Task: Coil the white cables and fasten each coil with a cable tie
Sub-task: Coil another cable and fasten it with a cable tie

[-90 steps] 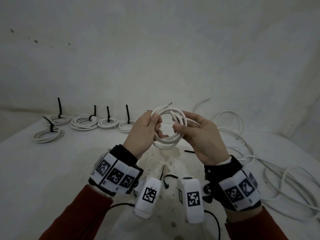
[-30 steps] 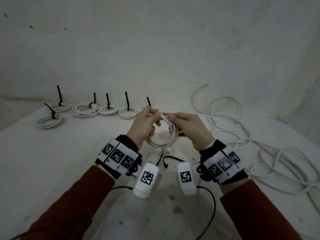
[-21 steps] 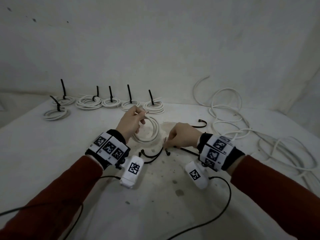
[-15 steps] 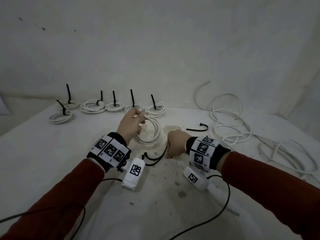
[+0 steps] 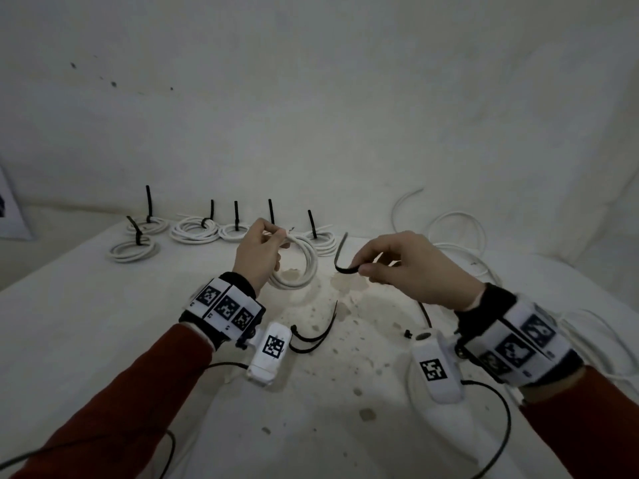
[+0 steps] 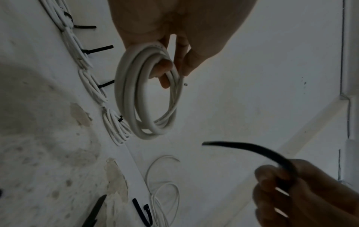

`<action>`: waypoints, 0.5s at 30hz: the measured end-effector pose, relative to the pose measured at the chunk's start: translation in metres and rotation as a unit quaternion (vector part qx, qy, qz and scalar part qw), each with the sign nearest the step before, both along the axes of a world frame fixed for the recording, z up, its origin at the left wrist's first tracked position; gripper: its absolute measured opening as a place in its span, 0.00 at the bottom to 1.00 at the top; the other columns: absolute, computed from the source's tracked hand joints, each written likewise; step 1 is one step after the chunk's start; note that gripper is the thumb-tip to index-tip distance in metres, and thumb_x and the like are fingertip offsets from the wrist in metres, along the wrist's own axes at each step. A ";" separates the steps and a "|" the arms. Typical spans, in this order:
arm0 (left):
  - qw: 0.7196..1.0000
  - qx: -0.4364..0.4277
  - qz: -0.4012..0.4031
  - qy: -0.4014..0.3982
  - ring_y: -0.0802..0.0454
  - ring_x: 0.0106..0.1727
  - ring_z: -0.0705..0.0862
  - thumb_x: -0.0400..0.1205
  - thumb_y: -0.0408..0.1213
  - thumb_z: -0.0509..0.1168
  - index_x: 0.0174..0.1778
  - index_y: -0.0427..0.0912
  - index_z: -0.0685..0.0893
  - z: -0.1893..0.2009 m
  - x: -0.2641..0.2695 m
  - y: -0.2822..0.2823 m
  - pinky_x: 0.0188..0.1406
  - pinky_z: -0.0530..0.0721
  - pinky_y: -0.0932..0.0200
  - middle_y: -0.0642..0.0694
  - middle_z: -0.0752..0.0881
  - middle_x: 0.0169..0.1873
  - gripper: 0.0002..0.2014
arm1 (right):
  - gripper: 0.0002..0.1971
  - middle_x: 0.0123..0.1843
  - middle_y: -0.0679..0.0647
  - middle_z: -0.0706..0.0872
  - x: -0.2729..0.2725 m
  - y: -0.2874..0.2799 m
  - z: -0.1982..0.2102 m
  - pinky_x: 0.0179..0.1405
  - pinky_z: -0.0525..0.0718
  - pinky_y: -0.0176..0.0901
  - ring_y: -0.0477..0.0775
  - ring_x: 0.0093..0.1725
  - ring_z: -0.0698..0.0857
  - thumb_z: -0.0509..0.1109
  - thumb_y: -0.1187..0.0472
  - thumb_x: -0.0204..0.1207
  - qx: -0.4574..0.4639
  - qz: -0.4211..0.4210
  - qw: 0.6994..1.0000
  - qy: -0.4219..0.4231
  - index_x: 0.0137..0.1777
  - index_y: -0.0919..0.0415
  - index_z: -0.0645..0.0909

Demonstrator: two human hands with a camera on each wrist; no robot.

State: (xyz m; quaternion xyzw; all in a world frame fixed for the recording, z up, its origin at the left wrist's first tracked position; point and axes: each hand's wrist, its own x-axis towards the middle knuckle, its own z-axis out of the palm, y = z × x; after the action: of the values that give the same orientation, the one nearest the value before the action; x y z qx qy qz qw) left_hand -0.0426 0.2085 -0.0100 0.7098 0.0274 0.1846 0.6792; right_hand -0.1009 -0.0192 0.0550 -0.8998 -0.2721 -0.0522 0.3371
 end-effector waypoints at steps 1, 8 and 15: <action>1.000 0.004 0.001 -0.005 0.53 0.21 0.71 0.85 0.35 0.60 0.35 0.43 0.72 0.002 0.000 -0.002 0.25 0.72 0.57 0.37 0.86 0.39 0.11 | 0.08 0.35 0.42 0.88 -0.004 0.000 0.002 0.38 0.81 0.30 0.44 0.34 0.86 0.74 0.66 0.75 -0.014 0.019 1.000 -0.008 0.42 0.49 0.89; 0.997 0.049 -0.017 -0.053 0.62 0.18 0.74 0.84 0.36 0.61 0.35 0.44 0.72 0.018 -0.006 -0.022 0.25 0.72 0.58 0.34 0.85 0.37 0.11 | 0.06 0.41 0.38 0.86 -0.006 0.011 -0.005 0.43 0.80 0.29 0.40 0.43 0.83 0.74 0.65 0.75 -0.072 0.080 0.994 -0.027 0.47 0.54 0.90; 0.995 0.067 -0.015 -0.074 0.55 0.25 0.74 0.83 0.40 0.62 0.30 0.54 0.74 0.028 -0.006 -0.030 0.34 0.73 0.53 0.48 0.84 0.31 0.14 | 0.06 0.42 0.42 0.85 -0.005 0.022 -0.004 0.42 0.79 0.29 0.42 0.41 0.82 0.74 0.64 0.75 -0.103 0.125 0.986 -0.044 0.47 0.52 0.90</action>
State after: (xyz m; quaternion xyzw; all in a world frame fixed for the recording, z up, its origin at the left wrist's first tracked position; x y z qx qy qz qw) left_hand -0.0487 0.1784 0.0178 0.7386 -0.0457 0.2280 0.6328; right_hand -0.1061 0.0026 0.0507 -0.8855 -0.4009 -0.0208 0.2341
